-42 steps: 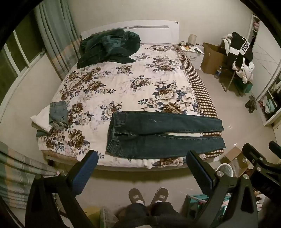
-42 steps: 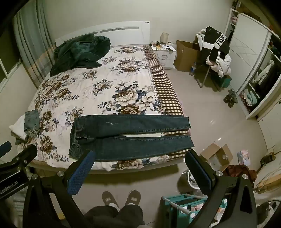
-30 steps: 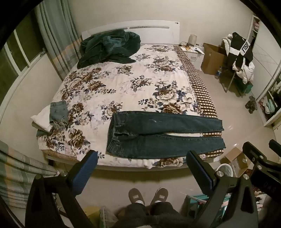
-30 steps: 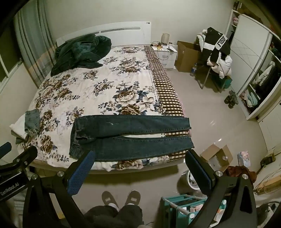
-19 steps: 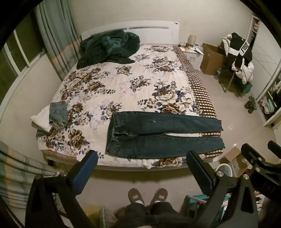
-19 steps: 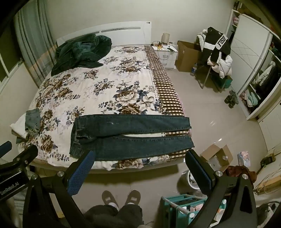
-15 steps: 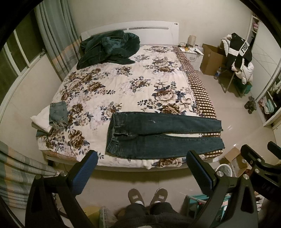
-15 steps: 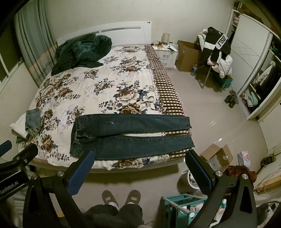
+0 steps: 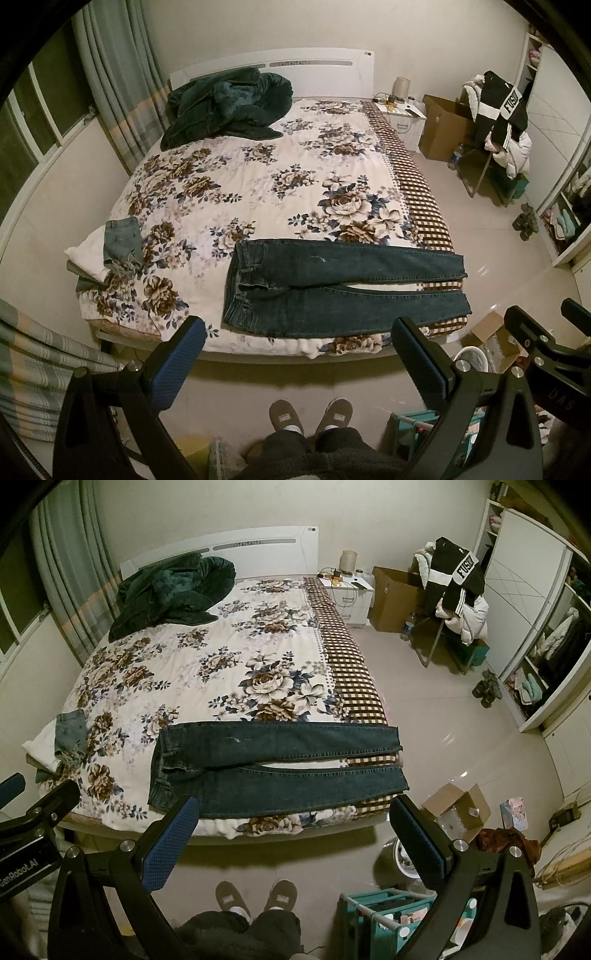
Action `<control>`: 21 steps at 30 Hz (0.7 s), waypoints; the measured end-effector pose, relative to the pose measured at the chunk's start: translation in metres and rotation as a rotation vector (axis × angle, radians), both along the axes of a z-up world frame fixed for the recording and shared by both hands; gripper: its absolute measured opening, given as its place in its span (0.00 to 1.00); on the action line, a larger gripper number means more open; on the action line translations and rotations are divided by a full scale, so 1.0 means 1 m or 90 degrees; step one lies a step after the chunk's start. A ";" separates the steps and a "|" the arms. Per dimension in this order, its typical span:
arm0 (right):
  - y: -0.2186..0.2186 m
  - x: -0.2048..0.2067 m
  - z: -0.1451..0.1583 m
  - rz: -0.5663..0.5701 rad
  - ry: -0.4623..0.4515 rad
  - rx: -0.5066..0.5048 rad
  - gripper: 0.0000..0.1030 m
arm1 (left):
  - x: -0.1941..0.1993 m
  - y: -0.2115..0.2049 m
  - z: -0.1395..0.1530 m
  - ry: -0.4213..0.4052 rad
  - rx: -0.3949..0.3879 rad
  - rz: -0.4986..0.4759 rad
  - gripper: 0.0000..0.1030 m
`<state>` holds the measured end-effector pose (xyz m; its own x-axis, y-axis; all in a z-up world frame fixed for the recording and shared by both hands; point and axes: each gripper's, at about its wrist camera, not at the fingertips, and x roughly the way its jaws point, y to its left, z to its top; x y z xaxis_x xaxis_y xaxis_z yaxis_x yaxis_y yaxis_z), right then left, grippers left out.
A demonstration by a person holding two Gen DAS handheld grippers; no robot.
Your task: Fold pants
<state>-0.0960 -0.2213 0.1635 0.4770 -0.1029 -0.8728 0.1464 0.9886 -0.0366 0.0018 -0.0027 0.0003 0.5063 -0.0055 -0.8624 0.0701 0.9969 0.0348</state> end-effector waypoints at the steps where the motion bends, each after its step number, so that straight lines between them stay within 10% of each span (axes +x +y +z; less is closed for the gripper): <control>1: 0.000 0.000 0.000 0.000 0.001 0.000 1.00 | 0.000 0.000 0.000 0.000 -0.001 0.000 1.00; 21: 0.000 -0.005 0.004 0.001 -0.003 0.002 1.00 | 0.003 -0.001 0.005 -0.004 -0.001 0.001 1.00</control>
